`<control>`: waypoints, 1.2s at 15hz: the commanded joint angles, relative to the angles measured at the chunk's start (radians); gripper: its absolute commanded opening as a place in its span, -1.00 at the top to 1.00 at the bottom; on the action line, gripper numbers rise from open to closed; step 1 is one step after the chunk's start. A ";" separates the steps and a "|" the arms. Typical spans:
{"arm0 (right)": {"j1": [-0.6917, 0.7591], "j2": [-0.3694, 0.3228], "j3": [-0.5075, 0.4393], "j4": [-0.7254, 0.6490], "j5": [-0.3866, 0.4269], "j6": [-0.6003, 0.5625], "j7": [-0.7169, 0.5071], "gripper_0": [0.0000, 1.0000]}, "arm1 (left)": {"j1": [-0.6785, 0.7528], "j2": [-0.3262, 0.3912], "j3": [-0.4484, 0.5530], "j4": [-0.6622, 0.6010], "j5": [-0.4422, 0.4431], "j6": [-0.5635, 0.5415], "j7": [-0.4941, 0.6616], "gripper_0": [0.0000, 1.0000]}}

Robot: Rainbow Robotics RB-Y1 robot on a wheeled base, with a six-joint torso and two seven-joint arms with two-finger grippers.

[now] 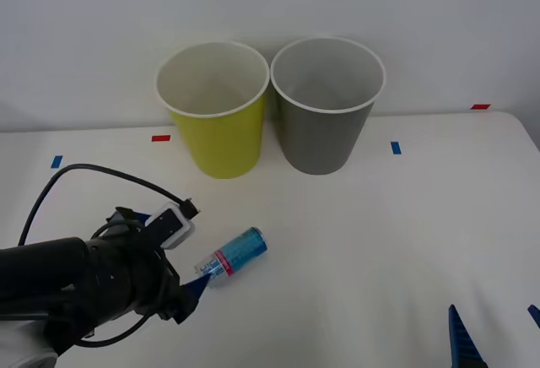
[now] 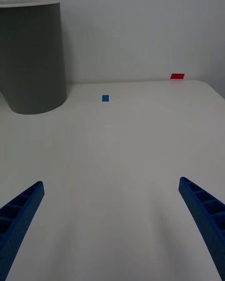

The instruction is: Put cans in the gray bin and PET bottles in the light green bin.

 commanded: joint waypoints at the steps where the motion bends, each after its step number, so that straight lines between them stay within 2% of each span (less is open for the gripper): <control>1: 0.000 0.000 0.000 0.000 0.000 0.000 0.000 -1.00 | -0.009 -0.057 -0.008 0.003 -0.004 0.052 -0.004 -1.00; 3: 0.000 0.000 0.000 0.000 0.000 0.000 0.000 -1.00 | -0.032 -0.066 -0.053 0.009 -0.027 0.057 -0.001 -1.00; 6: 0.000 0.000 0.000 0.000 0.000 0.000 0.000 -1.00 | -0.116 -0.072 -0.117 0.089 -0.054 0.055 0.005 -1.00; 9: 0.000 0.000 0.000 0.000 0.000 0.000 0.000 -1.00 | -0.145 -0.117 -0.119 0.140 -0.063 0.071 0.005 -1.00; 11: 0.000 0.000 0.000 0.000 0.000 0.000 0.000 -1.00 | -0.173 -0.143 -0.119 0.140 -0.064 0.160 0.002 -1.00; 15: 0.000 0.000 0.000 0.000 0.000 0.000 0.000 -1.00 | -0.222 -0.187 -0.119 0.143 -0.061 0.256 -0.004 -1.00; 18: 0.000 0.000 0.000 0.000 0.000 0.000 0.000 -1.00 | -0.234 -0.203 -0.122 0.174 -0.060 0.258 -0.020 -1.00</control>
